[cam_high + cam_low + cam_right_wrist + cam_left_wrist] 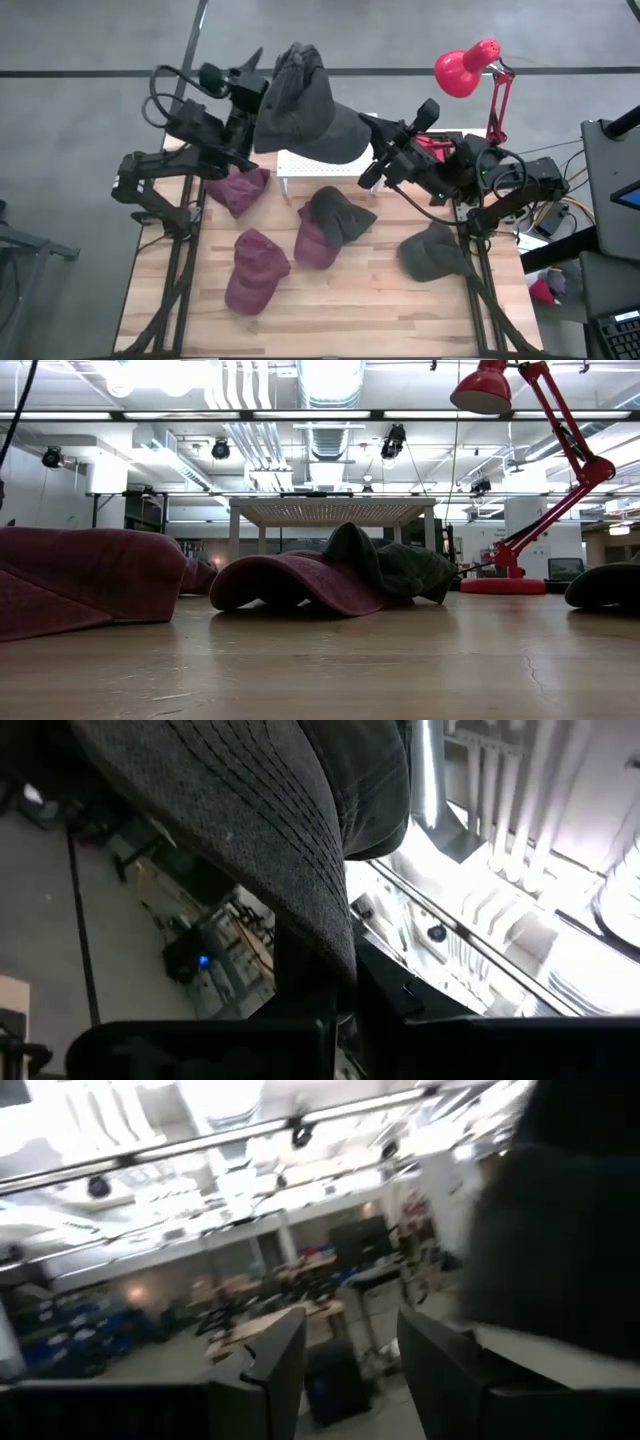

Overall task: Pick & Place hat
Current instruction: Put the bottom left black cap on the shelf

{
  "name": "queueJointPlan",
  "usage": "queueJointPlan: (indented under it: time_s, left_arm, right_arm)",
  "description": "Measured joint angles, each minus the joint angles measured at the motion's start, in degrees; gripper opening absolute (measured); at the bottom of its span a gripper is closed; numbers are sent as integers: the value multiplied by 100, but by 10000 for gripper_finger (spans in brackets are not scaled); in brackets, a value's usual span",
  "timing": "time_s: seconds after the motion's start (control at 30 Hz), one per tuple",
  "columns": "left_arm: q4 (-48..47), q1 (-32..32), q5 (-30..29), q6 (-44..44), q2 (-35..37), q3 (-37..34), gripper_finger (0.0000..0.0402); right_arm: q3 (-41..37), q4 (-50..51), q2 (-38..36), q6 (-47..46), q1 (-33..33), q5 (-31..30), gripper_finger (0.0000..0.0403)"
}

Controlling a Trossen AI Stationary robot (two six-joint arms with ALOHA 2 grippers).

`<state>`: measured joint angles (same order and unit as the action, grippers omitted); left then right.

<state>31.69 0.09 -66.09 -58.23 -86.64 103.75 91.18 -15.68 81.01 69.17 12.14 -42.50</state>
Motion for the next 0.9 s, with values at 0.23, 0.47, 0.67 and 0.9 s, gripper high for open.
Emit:
queueJointPlan:
  time_s: [0.23, 0.47, 0.67, 0.9]
  left_arm:
    - [19, 5, 728, 1024, -95, 61, 163]
    - [28, -62, 1051, 2024, 18, 341, 163]
    - [20, -248, 1621, 2494, 228, 346, 163]
    - [69, -266, 1307, 2032, 342, 308, 163]
  right_arm:
    - [7, 215, 145, 20, 1, -142, 13]
    - [-22, 632, 362, -11, -5, -580, 13]
    - [-48, 636, 396, 7, 7, -972, 13]
    - [-51, 275, 261, 113, 56, -876, 13]
